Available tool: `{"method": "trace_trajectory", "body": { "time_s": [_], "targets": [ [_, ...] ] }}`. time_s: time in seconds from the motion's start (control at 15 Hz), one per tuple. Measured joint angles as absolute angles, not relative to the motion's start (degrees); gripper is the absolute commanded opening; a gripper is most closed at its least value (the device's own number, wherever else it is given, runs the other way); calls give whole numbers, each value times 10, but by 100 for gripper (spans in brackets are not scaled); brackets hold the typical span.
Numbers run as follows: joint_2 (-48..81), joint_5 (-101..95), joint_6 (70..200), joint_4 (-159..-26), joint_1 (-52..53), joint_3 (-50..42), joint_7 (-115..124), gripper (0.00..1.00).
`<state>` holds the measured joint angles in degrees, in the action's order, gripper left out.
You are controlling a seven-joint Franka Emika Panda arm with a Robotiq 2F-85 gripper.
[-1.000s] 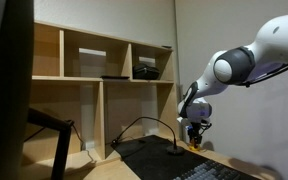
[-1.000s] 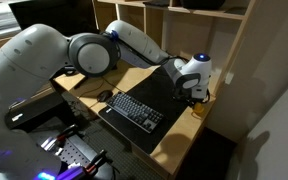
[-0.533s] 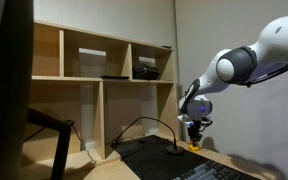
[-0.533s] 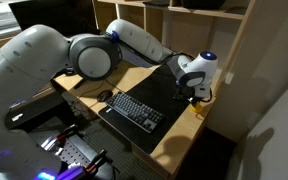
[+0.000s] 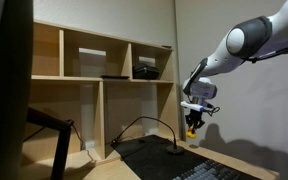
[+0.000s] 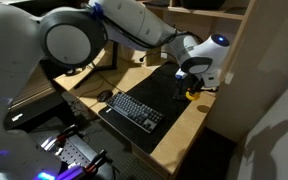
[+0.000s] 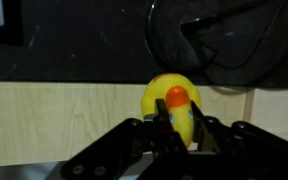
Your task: Pick up the rubber ducky and place it on the left
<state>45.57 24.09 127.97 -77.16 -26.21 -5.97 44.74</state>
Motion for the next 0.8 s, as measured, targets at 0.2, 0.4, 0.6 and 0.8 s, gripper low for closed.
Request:
{"method": "trace_trajectory", "body": {
  "time_s": [0.2,0.4,0.6,0.8],
  "targets": [
    [385,250,1273,-855,-260,-46,354,24],
    [349,262,1273,-906,-254,-46,312,6],
    [349,264,1269,-910,-246,-54,303,6],
    [345,268,1236,-932,-224,-48,245,6]
  ]
}}
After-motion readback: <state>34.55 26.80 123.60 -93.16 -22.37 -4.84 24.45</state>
